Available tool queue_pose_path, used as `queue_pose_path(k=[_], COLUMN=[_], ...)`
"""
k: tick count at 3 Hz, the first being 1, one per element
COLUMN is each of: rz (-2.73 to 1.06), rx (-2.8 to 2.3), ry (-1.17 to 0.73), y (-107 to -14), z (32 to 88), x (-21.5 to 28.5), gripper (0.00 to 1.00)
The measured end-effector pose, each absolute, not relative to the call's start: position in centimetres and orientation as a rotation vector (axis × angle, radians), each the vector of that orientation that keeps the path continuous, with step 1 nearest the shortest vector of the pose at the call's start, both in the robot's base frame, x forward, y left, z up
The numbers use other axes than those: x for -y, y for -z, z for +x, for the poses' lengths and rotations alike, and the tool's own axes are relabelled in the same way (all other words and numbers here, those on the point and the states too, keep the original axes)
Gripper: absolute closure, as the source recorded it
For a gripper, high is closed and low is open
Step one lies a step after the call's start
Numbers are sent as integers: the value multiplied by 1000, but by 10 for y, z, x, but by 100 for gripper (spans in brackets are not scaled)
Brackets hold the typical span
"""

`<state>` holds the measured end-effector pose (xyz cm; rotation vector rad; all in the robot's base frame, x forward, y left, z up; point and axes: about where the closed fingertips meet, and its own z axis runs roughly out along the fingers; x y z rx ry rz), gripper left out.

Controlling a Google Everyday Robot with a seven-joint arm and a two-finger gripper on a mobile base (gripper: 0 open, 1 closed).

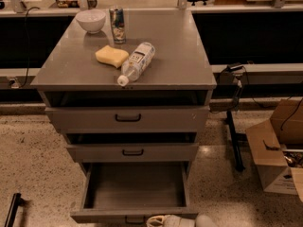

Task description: Close bottom drawer

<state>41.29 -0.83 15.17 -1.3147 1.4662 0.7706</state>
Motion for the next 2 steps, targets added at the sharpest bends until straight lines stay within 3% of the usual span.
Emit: queue_pose_path(k=[2], rz=[-1223], rx=[-1493], ry=[-810], y=[-130], z=[422], x=[8], gripper=[100])
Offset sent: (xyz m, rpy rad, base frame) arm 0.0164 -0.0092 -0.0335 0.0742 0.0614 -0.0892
